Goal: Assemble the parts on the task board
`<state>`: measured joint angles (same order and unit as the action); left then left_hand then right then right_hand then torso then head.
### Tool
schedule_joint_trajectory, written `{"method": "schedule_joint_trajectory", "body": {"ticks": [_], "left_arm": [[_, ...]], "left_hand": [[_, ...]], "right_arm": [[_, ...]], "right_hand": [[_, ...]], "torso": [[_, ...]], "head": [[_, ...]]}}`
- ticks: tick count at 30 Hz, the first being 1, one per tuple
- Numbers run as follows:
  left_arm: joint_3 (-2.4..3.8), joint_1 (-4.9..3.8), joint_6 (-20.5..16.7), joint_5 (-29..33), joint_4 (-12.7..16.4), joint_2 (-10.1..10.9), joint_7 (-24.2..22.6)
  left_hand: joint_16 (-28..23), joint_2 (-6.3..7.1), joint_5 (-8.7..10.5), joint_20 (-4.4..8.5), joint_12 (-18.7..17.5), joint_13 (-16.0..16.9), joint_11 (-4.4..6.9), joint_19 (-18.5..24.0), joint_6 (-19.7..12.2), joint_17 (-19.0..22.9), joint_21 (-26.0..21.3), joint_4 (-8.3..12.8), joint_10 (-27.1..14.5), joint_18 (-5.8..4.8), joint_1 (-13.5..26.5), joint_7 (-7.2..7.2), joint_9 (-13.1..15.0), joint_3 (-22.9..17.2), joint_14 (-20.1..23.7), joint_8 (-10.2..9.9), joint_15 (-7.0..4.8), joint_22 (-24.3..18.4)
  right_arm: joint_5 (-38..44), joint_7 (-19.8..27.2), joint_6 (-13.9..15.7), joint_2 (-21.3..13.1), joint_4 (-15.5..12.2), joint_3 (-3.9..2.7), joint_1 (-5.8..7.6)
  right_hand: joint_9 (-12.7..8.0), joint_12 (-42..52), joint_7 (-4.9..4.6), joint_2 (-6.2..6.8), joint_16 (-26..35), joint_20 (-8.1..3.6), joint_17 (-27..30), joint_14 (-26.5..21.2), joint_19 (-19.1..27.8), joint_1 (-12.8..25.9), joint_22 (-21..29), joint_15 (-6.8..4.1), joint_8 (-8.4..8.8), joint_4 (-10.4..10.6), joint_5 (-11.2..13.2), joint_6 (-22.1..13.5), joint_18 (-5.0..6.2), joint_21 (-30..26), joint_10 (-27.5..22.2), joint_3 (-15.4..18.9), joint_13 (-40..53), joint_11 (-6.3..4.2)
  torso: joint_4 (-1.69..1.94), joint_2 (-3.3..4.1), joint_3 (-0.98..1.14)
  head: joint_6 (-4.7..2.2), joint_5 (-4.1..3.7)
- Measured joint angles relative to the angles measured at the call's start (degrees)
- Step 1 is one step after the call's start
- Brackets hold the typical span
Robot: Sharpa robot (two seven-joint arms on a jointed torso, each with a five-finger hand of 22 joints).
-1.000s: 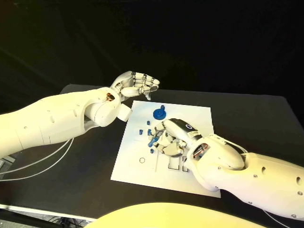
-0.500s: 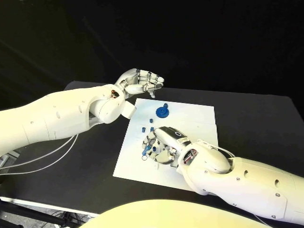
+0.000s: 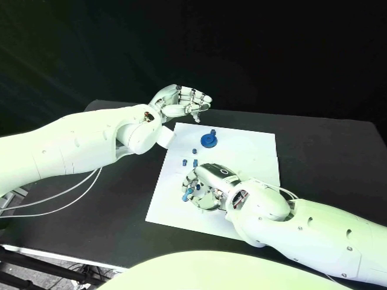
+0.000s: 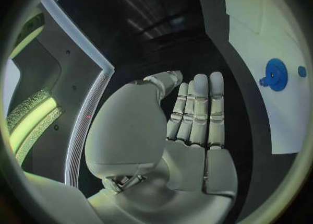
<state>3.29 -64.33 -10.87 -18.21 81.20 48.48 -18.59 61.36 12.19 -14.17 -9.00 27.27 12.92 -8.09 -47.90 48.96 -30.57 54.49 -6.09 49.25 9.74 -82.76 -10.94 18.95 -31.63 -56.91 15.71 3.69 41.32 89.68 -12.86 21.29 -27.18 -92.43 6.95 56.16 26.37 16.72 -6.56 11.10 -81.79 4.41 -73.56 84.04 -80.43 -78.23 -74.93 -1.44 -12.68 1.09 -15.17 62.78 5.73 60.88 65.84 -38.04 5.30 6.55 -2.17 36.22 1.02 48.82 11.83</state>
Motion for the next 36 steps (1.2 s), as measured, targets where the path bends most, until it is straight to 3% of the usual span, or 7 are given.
{"method": "schedule_joint_trajectory", "body": {"ticks": [29, 34, 36], "left_arm": [[0.00, 0.00, 0.1, 0.0, 0.2, 0.3, 0.1], [0.00, 0.00, 0.1, 0.0, 0.2, 0.3, 0.1], [0.00, -0.01, 0.1, 0.0, 0.2, 0.3, 0.1]], "left_hand": [[0.0, 0.00, 0.00, 0.00, 0.0, 0.0, 0.00, 0.0, 0.0, 0.0, 0.0, 0.0, 0.0, 0.00, 0.0, 0.00, 0.0, 0.0, 0.0, 0.0, 0.00, 0.0], [0.0, 0.00, 0.00, 0.00, 0.0, -0.1, 0.00, 0.0, 0.0, 0.1, -0.2, 0.0, 0.0, 0.00, 0.0, 0.00, -0.1, 0.0, 0.0, 0.2, 0.00, 0.0], [0.0, 0.00, 0.00, 0.00, 0.0, -0.1, 0.00, 0.0, 0.0, 0.1, -0.2, 0.0, 0.0, 0.00, 0.0, 0.00, -0.1, 0.0, 0.0, 0.2, 0.00, 0.0]], "right_arm": [[5.7, -5.1, -0.1, 1.2, 0.1, 0.04, -0.95], [5.7, -4.7, -0.8, 1.4, 0.3, 0.04, -0.92], [5.5, -4.5, -1.2, 1.5, 0.4, 0.02, -0.86]], "right_hand": [[0.1, -0.1, -0.21, 0.07, 0.0, 0.00, 0.1, 0.0, 0.0, -0.1, 0.0, 0.00, -0.03, -0.1, 0.1, 0.0, 0.00, -0.2, 0.0, 0.1, 1.7, 0.00], [0.6, -1.7, -1.22, 0.09, 0.0, 0.31, 0.2, 0.0, 0.3, 0.0, 0.0, 0.29, 0.96, -0.4, 0.1, -2.4, 0.00, -1.1, -0.6, 1.1, 1.9, -0.61], [0.5, -2.5, -1.38, 0.72, 0.0, 0.45, 0.2, 0.0, 0.4, 0.6, 0.0, 0.65, 1.63, -0.4, -0.3, -3.5, 0.00, -1.2, -1.1, 1.7, 1.7, -1.10]], "torso": [[0.04, -0.03, -0.04], [0.02, -0.07, -0.08], [0.00, -0.08, -0.08]], "head": [[0.60, 0.50], [0.69, 0.53], [0.71, 0.54]]}}
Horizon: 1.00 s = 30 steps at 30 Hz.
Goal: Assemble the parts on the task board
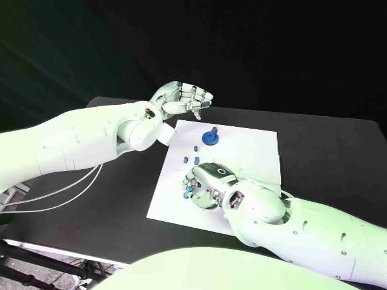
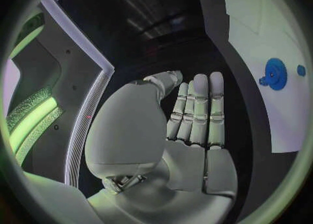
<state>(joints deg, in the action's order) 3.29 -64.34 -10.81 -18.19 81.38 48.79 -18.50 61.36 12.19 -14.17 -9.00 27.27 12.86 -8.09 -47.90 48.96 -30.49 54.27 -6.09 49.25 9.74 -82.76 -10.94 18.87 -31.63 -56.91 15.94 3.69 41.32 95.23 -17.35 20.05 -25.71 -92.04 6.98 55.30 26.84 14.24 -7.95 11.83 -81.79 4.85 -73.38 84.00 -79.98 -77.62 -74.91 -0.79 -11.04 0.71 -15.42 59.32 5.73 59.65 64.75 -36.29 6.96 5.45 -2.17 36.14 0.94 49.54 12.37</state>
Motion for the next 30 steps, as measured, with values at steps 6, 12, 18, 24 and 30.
{"method": "schedule_joint_trajectory", "body": {"ticks": [6, 12, 18, 24, 30], "left_arm": [[0.00, -0.01, 0.0, 0.0, 0.0, 0.0, 0.0], [0.00, 0.00, 0.0, 0.0, 0.0, 0.0, 0.1], [0.00, 0.00, 0.1, 0.0, 0.0, 0.1, 0.1], [0.00, 0.00, 0.1, 0.0, 0.0, 0.1, 0.1], [0.00, 0.00, 0.1, 0.0, 0.0, 0.3, 0.2]], "left_hand": [[0.0, 0.00, 0.00, 0.00, 0.0, 0.0, 0.00, 0.0, 0.0, 0.0, 0.0, 0.0, 0.0, 0.00, 0.0, 0.00, 0.0, 0.0, 0.0, 0.0, 0.00, 0.0], [0.0, 0.00, 0.00, 0.00, 0.0, 0.0, 0.00, 0.0, 0.0, 0.0, 0.0, 0.0, 0.0, 0.00, 0.0, 0.00, 0.0, 0.0, 0.0, 0.0, 0.00, 0.0], [0.0, -0.17, 0.00, 0.00, 0.0, 0.0, 0.00, 0.0, 0.0, 0.0, 0.0, 0.0, 0.0, -0.01, 0.2, 0.00, 0.0, 0.0, 0.0, 0.0, 0.00, 0.0], [0.0, -0.23, 0.00, 0.00, 0.0, 0.0, 0.00, 0.0, 0.0, 0.0, 0.0, 0.0, 0.0, 0.00, 0.2, 0.00, 0.0, 0.0, 0.0, 0.0, 0.00, 0.0], [0.0, -0.23, 0.00, 0.00, 0.0, 0.0, 0.00, 0.0, 0.0, 0.0, 0.0, 0.0, 0.0, 0.00, 0.2, 0.00, 0.0, 0.0, 0.0, 0.0, 0.00, 0.0]], "right_arm": [[-0.7, 0.9, -1.3, 0.1, 0.1, 0.09, -0.03], [-1.3, 1.7, -1.6, 0.0, -0.1, 0.07, -0.02], [-1.7, 2.2, -1.3, -0.2, -0.3, 0.21, -0.12], [-2.2, 2.7, 1.0, -1.4, -1.1, 0.22, -0.18], [-3.2, 3.5, 4.3, -4.4, -3.5, -0.30, -0.06]], "right_hand": [[-0.2, -1.1, -0.39, 2.03, 0.1, 1.02, 0.7, -0.1, 1.0, 2.0, 0.0, 0.69, 1.08, 0.3, 0.2, -1.8, 0.00, -3.2, -2.1, 2.0, -0.9, -0.46], [-0.4, -1.3, -0.56, 2.42, 0.9, 1.40, 2.0, -0.1, 2.3, 2.4, 0.0, 1.10, 1.76, 0.3, 0.2, -2.9, -0.01, -6.1, -4.5, 2.9, -1.3, 0.08], [-0.8, -1.5, -0.81, 3.32, 3.7, 2.22, 7.3, -0.5, 5.9, 2.4, 0.3, 2.32, 3.31, 0.6, 0.2, -5.3, 1.60, -15.2, -10.1, 7.9, -2.3, 0.91], [-1.4, 2.3, -1.00, 1.20, 4.9, 2.74, 10.8, -1.7, 7.3, -1.2, 2.2, 2.92, 4.25, 1.9, 0.2, -5.7, 1.81, -20.6, -14.8, 15.7, -2.4, 1.48], [-1.7, 5.4, -1.00, 0.78, 4.9, 2.74, 11.8, -1.9, 7.3, -1.9, 2.5, 2.72, 4.75, 3.7, 0.2, -5.6, 1.82, -21.6, -15.1, 18.8, -2.2, 1.50]], "torso": [[0.00, 0.00, 0.01], [0.03, 0.00, 0.03], [0.03, 0.00, 0.03], [-0.03, 0.01, 0.03], [-0.03, -0.01, 0.03]], "head": [[0.04, 0.01], [0.09, 0.00], [0.13, 0.00], [0.14, 0.11], [0.02, -0.04]]}}
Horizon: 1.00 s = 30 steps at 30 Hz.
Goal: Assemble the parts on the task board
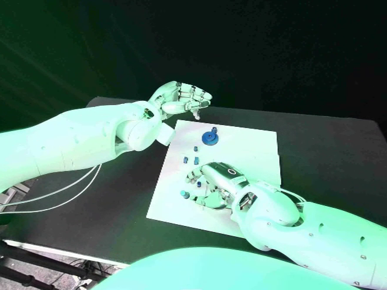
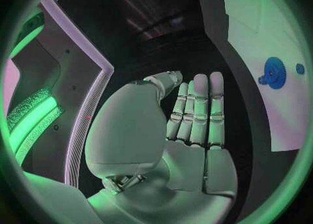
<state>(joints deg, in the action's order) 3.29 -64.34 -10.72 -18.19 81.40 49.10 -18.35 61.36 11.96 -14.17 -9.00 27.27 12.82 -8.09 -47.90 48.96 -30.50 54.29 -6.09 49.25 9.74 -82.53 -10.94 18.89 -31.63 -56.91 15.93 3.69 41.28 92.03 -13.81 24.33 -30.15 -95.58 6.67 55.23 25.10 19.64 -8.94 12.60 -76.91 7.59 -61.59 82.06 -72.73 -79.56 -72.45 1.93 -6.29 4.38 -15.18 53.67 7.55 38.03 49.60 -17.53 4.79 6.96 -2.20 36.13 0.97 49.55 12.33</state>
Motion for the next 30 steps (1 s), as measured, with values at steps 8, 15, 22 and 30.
{"method": "schedule_joint_trajectory", "body": {"ticks": [8, 15, 22, 30], "left_arm": [[0.00, 0.00, 0.0, 0.0, 0.0, 0.2, 0.1], [-0.02, 0.01, 0.0, 0.0, 0.4, 0.9, 0.1], [-0.10, 0.04, 0.0, 0.1, 1.6, 1.7, -0.1], [-0.47, 0.11, 0.0, 0.5, 3.1, 2.6, -0.2]], "left_hand": [[0.0, 0.00, 0.00, 0.00, 0.0, 0.0, 0.00, 0.0, 0.0, 0.0, 0.0, 0.0, 0.0, 0.00, 0.0, 0.00, 0.0, 0.0, 0.0, 0.0, 0.00, 0.0], [0.0, 0.00, 0.00, 0.00, 0.0, 0.0, -0.01, 0.0, -0.2, 0.0, 0.0, -0.2, -0.4, 0.00, 0.0, -0.21, 0.0, 0.2, 0.0, 0.0, 0.00, 0.0], [0.0, 0.00, 0.00, 0.00, 0.2, 0.0, -0.01, 0.0, -0.2, 0.0, 0.0, -0.2, -0.4, 0.00, 0.0, -0.21, 0.0, 0.2, 0.0, 0.0, 0.00, 0.0], [0.0, 0.00, 0.00, 0.00, 0.2, 0.0, -0.01, 0.0, -0.2, 0.0, 0.0, -0.2, -0.4, 0.00, 0.0, -0.21, 0.0, 0.2, 0.0, 0.0, 0.00, 0.0]], "right_arm": [[-3.1, 1.6, 3.4, -7.9, -5.6, -1.17, 2.76], [-12.2, 2.1, 4.2, -17.7, -9.8, -1.54, 6.70], [-23.0, 1.0, 2.6, -25.7, -12.3, -1.33, 8.08], [-27.5, -3.9, 0.3, -31.1, -14.5, -0.79, 6.75]], "right_hand": [[-0.2, 2.7, -0.12, -0.42, -0.4, -0.44, -0.4, 0.2, -0.9, -1.5, -0.6, -0.16, 0.22, 1.3, 0.0, 0.2, -0.01, 1.8, 0.8, 1.8, 0.1, -0.79], [-0.2, 9.2, 0.47, 0.90, -4.5, -2.06, -8.3, 2.0, -6.8, -0.1, -2.5, -2.31, -0.52, 5.4, 0.0, 3.0, -0.40, 14.2, 13.1, -0.7, 2.4, -1.29], [4.9, 44.3, 3.28, 0.70, -8.5, -4.31, -13.3, 2.0, -10.5, 4.0, -2.5, -4.42, -9.54, 11.9, 0.0, 3.2, -2.70, 25.3, 24.0, 4.2, 43.4, -5.42], [6.8, 61.2, 3.27, -2.29, -11.4, -4.38, -13.4, 2.0, -11.0, 8.2, -2.5, -4.41, -15.12, 12.4, 0.0, 0.6, -3.60, 31.8, 31.2, 11.2, 69.1, -5.74]], "torso": [[-0.06, -0.08, -0.02], [-0.23, -0.15, -0.07], [-0.57, -0.30, -0.17], [-0.82, -0.44, -0.27]], "head": [[-0.70, -0.96], [-1.46, -3.57], [-1.83, -6.28], [-1.80, -8.19]]}}
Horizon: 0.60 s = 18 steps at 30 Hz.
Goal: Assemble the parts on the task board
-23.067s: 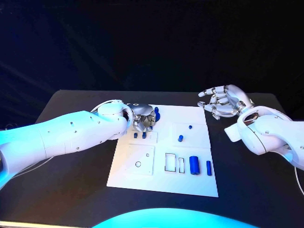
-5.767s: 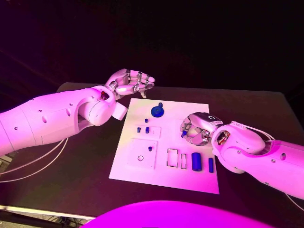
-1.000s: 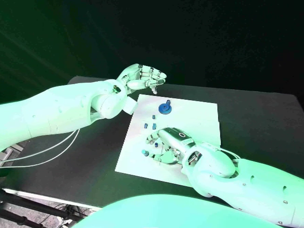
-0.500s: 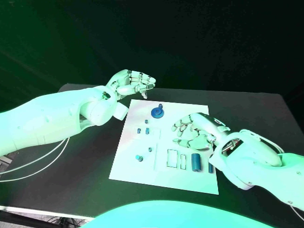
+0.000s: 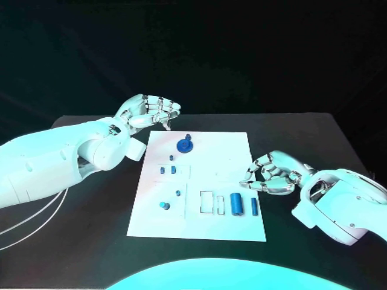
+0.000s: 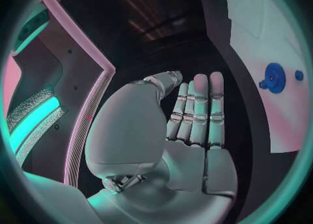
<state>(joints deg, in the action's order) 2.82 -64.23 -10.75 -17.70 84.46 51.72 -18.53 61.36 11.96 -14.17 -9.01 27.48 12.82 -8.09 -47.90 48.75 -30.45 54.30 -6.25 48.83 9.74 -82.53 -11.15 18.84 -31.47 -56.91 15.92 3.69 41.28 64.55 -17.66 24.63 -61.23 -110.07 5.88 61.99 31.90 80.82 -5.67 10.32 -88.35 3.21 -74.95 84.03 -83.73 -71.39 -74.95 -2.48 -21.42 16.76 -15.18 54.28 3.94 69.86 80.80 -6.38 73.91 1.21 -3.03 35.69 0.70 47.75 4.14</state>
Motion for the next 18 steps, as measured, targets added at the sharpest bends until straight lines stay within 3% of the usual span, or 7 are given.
{"method": "schedule_joint_trajectory", "body": {"ticks": [3, 8, 18], "left_arm": [[-0.10, 0.03, 0.0, 0.1, 0.3, 0.1, 0.0], [-0.18, 0.04, 0.0, 0.2, 0.6, 0.2, -0.1], [-0.28, 0.06, 0.0, 0.5, 0.9, 0.2, -0.2]], "left_hand": [[0.0, 0.00, 0.00, 0.00, 0.0, 0.0, 0.00, 0.0, 0.0, 0.0, 0.0, 0.0, 0.0, 0.00, 0.0, 0.00, 0.0, 0.0, 0.0, 0.0, 0.00, 0.0], [0.0, 0.00, 0.00, 0.00, 0.0, 0.0, 0.00, 0.0, 0.0, 0.0, 0.0, 0.0, 0.0, 0.00, 0.0, 0.00, 0.0, 0.0, 0.0, 0.0, 0.00, 0.0], [0.0, 0.00, 0.00, 0.00, 0.0, -0.1, 0.00, 0.0, 0.0, 0.0, -0.2, -0.2, 0.0, 0.00, 0.0, 0.00, 0.0, 0.2, 0.0, 0.0, 0.00, -0.1]], "right_arm": [[-0.1, -2.5, -0.5, -0.5, -0.3, 0.09, -1.14], [0.6, -5.8, -0.9, -0.2, -0.2, 0.30, -2.92], [2.6, -9.7, -1.1, 2.6, 2.1, 0.41, -4.69]], "right_hand": [[-0.1, 0.7, -0.09, -1.17, -0.3, 0.00, 0.0, 0.0, 0.0, 1.2, 0.0, 0.00, -0.77, 0.1, 0.0, -0.5, 0.00, 0.8, 0.4, 2.9, 1.0, 0.21], [-0.4, 1.2, 0.04, -2.03, -0.4, -0.01, 0.0, 0.0, 0.0, 2.6, 0.0, 0.00, -1.33, 0.1, 0.0, -0.8, 0.00, 1.5, 1.2, 6.3, 1.0, 0.07], [-0.4, 1.4, 0.04, -2.32, -0.6, -0.01, 0.0, 0.0, 0.0, 2.9, 0.0, 0.00, -1.42, 0.0, 0.0, -0.8, 0.00, 1.9, 1.2, 7.4, 1.0, 0.02]], "torso": [[-0.10, -0.06, -0.07], [-0.19, -0.11, -0.14], [-0.17, -0.16, -0.27]], "head": [[0.00, -0.41], [-0.03, -0.85], [-0.01, -1.20]]}}
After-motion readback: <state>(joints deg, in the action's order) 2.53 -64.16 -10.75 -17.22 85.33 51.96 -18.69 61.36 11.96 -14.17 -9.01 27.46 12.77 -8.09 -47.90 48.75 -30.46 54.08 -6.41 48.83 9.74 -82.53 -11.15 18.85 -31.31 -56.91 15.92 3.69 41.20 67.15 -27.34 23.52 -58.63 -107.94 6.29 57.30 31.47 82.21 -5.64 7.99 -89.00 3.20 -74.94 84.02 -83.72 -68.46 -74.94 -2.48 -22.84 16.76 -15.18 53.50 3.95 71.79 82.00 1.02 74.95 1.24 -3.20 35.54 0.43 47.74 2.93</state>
